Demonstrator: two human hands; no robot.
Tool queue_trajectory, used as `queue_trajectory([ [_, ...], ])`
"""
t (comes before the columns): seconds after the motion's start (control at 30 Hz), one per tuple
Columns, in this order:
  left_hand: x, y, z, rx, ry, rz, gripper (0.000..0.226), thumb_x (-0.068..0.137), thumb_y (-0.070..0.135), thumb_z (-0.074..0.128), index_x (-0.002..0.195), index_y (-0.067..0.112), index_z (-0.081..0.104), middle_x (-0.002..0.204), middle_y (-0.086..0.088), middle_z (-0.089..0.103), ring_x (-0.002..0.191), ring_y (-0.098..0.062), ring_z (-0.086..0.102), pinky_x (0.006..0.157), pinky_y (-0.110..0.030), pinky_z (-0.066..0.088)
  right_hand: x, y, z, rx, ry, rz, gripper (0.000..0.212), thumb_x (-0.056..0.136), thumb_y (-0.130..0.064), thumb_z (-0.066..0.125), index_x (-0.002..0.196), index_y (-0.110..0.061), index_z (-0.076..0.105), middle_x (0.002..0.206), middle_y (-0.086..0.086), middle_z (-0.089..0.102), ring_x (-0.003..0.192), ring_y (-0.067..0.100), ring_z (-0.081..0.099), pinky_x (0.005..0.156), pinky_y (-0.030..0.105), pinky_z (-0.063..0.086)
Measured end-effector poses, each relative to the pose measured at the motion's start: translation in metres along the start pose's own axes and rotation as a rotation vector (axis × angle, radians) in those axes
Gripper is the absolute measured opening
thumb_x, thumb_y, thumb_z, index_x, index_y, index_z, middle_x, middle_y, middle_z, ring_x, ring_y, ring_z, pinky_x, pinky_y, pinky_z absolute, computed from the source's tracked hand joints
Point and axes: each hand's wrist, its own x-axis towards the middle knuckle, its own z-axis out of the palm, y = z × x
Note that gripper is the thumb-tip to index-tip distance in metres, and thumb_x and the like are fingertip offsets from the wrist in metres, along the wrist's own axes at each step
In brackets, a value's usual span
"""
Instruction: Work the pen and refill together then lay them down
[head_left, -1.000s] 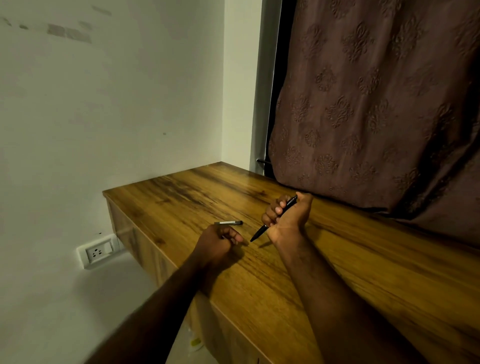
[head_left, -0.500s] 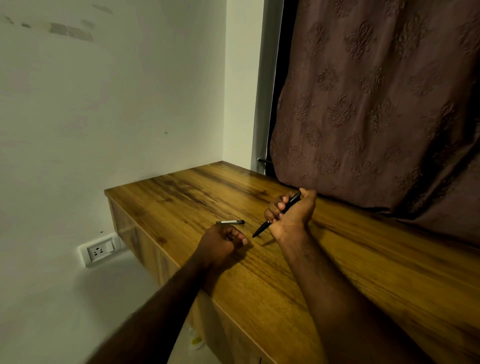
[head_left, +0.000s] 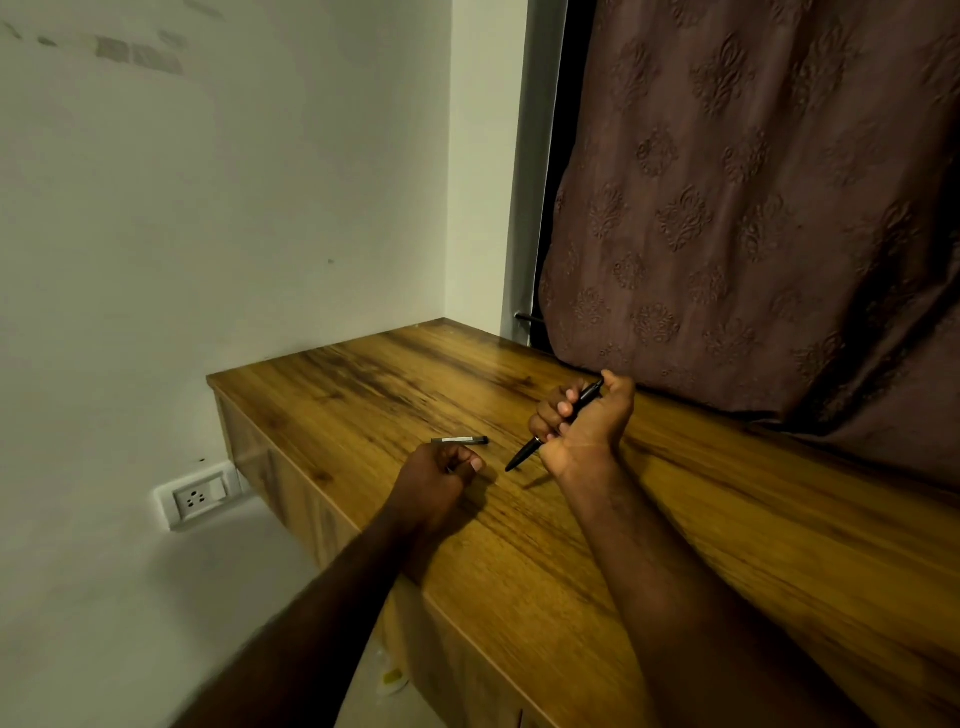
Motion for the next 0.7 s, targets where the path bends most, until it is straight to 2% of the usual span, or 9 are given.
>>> queue_trajectory([
  [0.07,-0.001,0.001,0.001,-0.073,0.028,-0.025,0.026,0.091,0.008,0.054,0.070,0.011,0.069,0.087,-0.027,0.069,0.062,-0.023,0.059,0.060,-0.034,0.045,0.000,-0.003,0.000,0.000,-0.003,-0.004,0.044,0.084,-0.045,0.030,0.049,-0.018,0.036,0.039,-0.004,0.028,0.032,0.012,0.017,0.041,0.015,0.015],
  [0.1,-0.001,0.003,0.001,-0.119,0.035,-0.047,0.027,0.093,0.006,0.051,0.072,0.008,0.068,0.082,-0.027,0.068,0.060,-0.022,0.057,0.057,-0.032,0.044,0.001,-0.004,0.000,0.004,-0.007,-0.006,0.044,0.084,-0.044,0.030,0.049,-0.018,0.035,0.038,-0.004,0.028,0.032,0.012,0.017,0.041,0.015,0.015],
  [0.23,-0.004,0.008,0.005,-0.244,0.040,-0.067,0.019,0.095,0.002,0.046,0.084,-0.005,0.060,0.062,-0.011,0.056,0.052,-0.018,0.049,0.052,-0.027,0.039,-0.001,-0.006,0.001,0.025,-0.018,0.008,0.046,0.085,-0.048,0.030,0.050,-0.018,0.035,0.038,-0.005,0.028,0.032,0.011,0.017,0.040,0.016,0.014],
  [0.4,-0.009,0.015,0.005,-0.369,0.080,-0.080,0.022,0.097,0.012,0.045,0.087,0.000,0.060,0.063,-0.008,0.055,0.047,-0.014,0.050,0.046,-0.023,0.039,-0.005,-0.007,0.005,0.015,-0.024,-0.037,0.046,0.085,-0.043,0.029,0.046,-0.019,0.035,0.037,-0.005,0.027,0.032,0.012,0.016,0.041,0.016,0.014],
  [0.5,-0.008,0.025,0.009,-0.404,0.169,-0.028,0.025,0.097,0.021,0.043,0.086,0.009,0.062,0.074,-0.007,0.064,0.062,-0.016,0.061,0.054,-0.025,0.048,-0.006,-0.011,0.008,0.045,0.001,-0.052,0.048,0.086,-0.046,0.030,0.048,-0.018,0.037,0.038,-0.005,0.029,0.033,0.012,0.019,0.042,0.019,0.014],
  [0.6,-0.014,0.035,0.027,-0.424,0.192,0.054,0.048,0.100,0.040,0.030,0.107,0.004,0.061,0.094,-0.013,0.068,0.087,-0.024,0.065,0.075,-0.035,0.050,-0.007,-0.017,0.013,0.064,0.006,-0.086,0.045,0.085,-0.045,0.030,0.050,-0.017,0.036,0.038,-0.004,0.028,0.032,0.012,0.019,0.041,0.018,0.014],
  [0.63,-0.016,0.034,0.034,-0.428,0.201,0.071,0.054,0.099,0.045,0.025,0.109,0.005,0.060,0.096,-0.013,0.068,0.090,-0.024,0.065,0.077,-0.036,0.049,-0.008,-0.019,0.014,0.073,0.006,-0.098,0.044,0.084,-0.044,0.029,0.050,-0.017,0.035,0.038,-0.004,0.028,0.032,0.012,0.018,0.041,0.017,0.014],
  [0.7,-0.024,0.032,0.045,-0.454,0.221,0.066,0.056,0.098,0.047,0.021,0.104,0.008,0.061,0.091,-0.009,0.068,0.087,-0.022,0.067,0.070,-0.029,0.052,-0.009,-0.022,0.016,0.102,-0.006,-0.101,0.044,0.084,-0.044,0.029,0.051,-0.017,0.034,0.038,-0.004,0.027,0.032,0.012,0.018,0.041,0.016,0.014],
])
